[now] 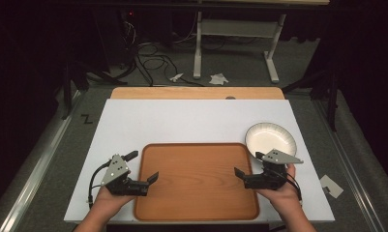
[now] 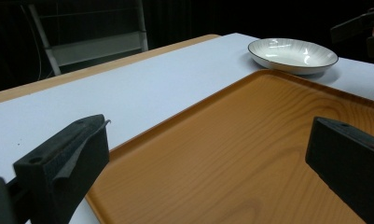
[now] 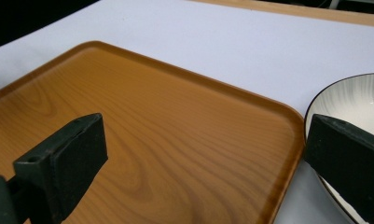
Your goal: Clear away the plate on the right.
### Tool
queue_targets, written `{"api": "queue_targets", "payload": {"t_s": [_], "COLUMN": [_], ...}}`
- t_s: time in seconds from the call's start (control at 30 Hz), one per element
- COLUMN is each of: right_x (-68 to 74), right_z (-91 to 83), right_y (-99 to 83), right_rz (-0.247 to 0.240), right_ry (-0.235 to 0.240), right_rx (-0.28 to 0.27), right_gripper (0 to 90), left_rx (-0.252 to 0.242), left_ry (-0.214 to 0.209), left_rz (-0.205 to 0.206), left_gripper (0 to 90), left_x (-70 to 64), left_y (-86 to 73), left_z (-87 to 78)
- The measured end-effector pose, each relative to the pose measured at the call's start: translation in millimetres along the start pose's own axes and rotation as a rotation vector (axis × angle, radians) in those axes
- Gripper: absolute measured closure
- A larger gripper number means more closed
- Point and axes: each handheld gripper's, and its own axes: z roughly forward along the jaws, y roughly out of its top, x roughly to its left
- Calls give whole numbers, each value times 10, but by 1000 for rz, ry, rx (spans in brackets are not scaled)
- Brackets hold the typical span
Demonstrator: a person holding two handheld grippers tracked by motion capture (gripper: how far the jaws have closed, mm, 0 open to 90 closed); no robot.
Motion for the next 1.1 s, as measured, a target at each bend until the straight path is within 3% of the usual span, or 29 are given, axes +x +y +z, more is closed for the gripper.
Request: {"api": "queue_targets", "payload": {"t_s": [0.7, 1.1], "right_x": [-20, -80], "right_z": [-13, -1], "right_y": [8, -14], "right_rz": [-10, -7], "right_ry": [22, 19], "right_rx": [-18, 11], "right_gripper": [0, 0], "left_rx": [6, 6], "left_ry": [-9, -3], "left_rz": [5, 6], "left_gripper": [5, 5], "left_x": [-8, -10], "left_y": [-11, -17], "left_z": [29, 35]}}
